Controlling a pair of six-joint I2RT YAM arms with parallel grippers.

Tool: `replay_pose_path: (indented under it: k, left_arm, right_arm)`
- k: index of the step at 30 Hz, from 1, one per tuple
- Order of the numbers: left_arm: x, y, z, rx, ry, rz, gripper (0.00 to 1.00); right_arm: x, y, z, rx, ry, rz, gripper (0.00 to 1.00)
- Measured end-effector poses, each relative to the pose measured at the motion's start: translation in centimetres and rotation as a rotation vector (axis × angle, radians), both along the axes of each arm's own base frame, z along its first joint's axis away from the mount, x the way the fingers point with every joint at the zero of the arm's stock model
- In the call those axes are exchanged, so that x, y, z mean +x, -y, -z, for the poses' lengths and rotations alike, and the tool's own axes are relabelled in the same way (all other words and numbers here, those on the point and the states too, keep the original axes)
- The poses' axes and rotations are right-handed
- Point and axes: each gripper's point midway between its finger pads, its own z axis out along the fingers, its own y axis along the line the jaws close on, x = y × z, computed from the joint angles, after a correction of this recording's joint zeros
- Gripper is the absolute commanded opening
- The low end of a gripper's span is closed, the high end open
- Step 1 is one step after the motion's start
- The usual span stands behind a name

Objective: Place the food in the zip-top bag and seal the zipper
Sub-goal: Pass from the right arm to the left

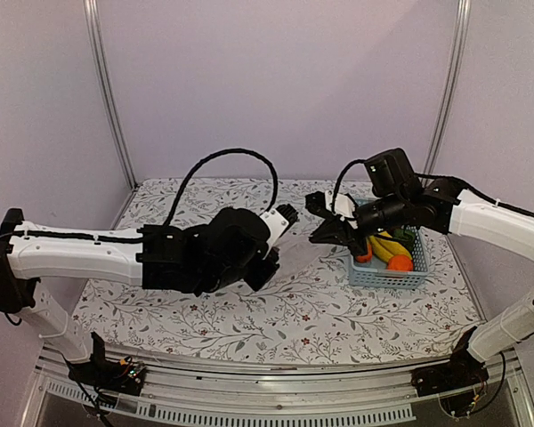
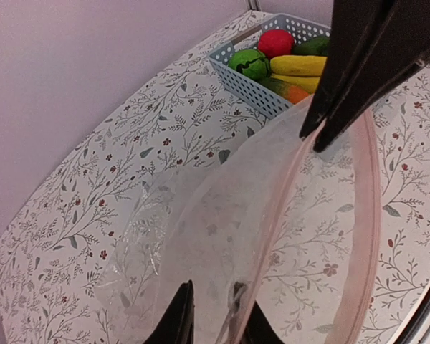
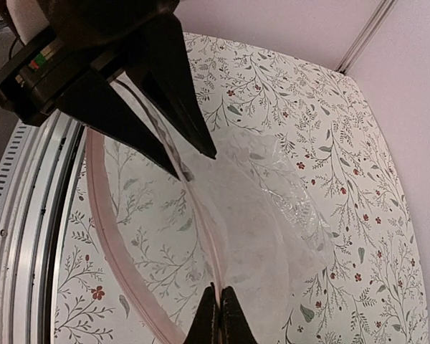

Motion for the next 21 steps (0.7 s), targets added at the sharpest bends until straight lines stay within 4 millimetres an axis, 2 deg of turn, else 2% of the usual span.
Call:
replay_pose_path:
  k: [6,11,14,17,21]
  left_arm:
    - [0.6,0.5,-0.8,-0.024,-0.004,0.013,0.00]
    - [0.9,0.8,-0.8,-0.028,-0.011,0.025,0.00]
    - [1.5,0.6,-0.9,-0.043,-0.017,0.017,0.00]
    - [2.4,-0.2,-0.7,-0.058,-0.022,-0.007,0.00]
    - [3.8,-2.7,-1.0,-0.078,-0.027,-0.070,0.00]
  right_arm:
    - [-0.1,-0.1,0.0,0.003,-0.002,-0.009,0.01]
    - [-0.1,0.0,-0.2,0.007,-0.021,0.004,0.31]
    - [0.5,0.4,-0.8,0.023,-0.045,0.032,0.42]
    - [2.1,2.1,-2.0,0.063,-0.075,0.092,0.48]
    - [5.6,6.6,-3.9,0.127,-0.102,0.245,0.51]
